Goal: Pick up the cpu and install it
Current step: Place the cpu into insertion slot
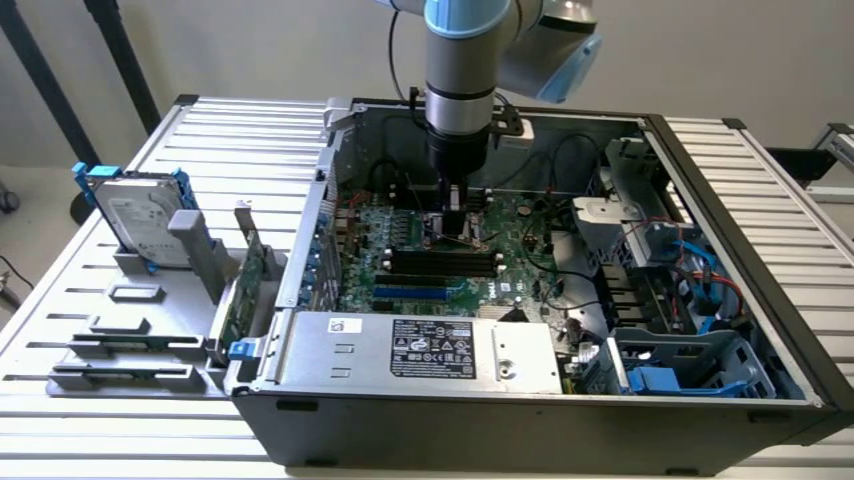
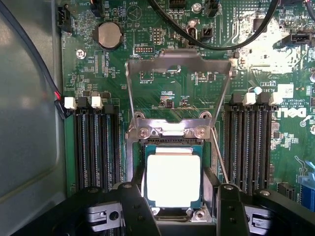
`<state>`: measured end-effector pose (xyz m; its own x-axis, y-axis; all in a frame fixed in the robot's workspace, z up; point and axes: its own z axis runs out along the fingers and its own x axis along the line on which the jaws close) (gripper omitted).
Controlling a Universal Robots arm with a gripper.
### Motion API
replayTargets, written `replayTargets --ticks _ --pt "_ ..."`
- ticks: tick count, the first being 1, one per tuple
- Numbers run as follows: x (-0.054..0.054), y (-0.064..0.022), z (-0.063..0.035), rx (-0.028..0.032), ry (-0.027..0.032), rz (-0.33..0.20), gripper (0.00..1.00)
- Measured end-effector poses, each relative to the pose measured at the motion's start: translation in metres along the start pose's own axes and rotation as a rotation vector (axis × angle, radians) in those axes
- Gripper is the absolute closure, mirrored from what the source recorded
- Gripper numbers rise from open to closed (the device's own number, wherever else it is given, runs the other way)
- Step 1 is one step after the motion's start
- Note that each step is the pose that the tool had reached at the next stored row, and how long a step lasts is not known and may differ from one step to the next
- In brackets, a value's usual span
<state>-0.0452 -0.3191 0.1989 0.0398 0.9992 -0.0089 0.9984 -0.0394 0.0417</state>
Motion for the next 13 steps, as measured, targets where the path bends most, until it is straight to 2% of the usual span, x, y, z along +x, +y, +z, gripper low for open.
replayTargets --ticks 13 --pt "0.0001 0.0006 0.0016 0.0000 0.0000 -0.001 0.45"
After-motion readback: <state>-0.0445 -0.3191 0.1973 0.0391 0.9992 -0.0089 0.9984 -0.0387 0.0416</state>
